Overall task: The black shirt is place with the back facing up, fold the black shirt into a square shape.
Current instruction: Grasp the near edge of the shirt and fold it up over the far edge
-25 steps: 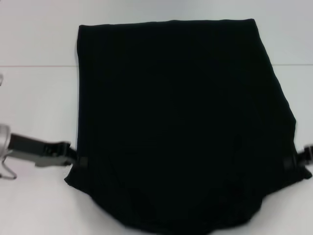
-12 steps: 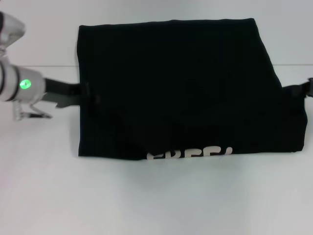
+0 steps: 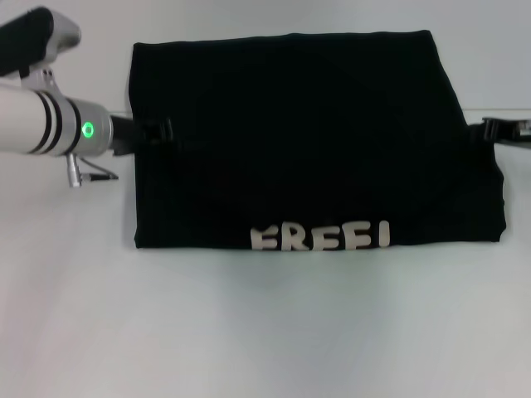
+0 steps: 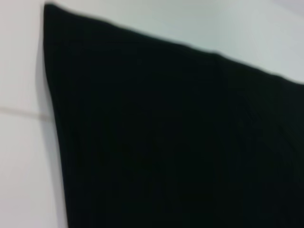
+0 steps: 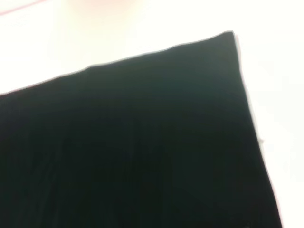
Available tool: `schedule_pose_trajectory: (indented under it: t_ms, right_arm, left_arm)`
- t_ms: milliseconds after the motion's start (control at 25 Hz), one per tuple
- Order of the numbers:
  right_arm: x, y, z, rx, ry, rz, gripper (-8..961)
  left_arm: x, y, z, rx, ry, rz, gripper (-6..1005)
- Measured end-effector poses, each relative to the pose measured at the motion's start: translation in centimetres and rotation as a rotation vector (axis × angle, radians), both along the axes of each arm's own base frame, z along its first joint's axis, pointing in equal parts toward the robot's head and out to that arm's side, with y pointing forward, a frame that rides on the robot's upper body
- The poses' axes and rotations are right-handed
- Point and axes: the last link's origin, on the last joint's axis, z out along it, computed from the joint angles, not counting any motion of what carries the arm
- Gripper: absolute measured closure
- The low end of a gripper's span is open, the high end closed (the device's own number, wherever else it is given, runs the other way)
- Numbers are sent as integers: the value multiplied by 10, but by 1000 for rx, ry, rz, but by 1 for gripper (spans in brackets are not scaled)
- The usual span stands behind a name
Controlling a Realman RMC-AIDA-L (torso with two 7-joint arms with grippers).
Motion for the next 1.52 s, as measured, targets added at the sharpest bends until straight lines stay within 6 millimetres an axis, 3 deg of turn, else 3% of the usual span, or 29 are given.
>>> schedule_pose_trajectory:
  t_ms: [280,720,1120,1520]
  right_arm:
    - [-17,22,11,131,-11,30,841]
    - [-26,31,-23,191,-158,68,829]
    - [-35,38,-16,231,-161,85,818]
    - [-38,39,-19,233,-176,96,807]
  left_arm:
    - [20,21,14,129,7,-52,884]
    - [25,25,-17,146,113,-93,876]
    - [43,36,-9,240,137,-146,869]
    - [52,36,-24,223,224,-214,862]
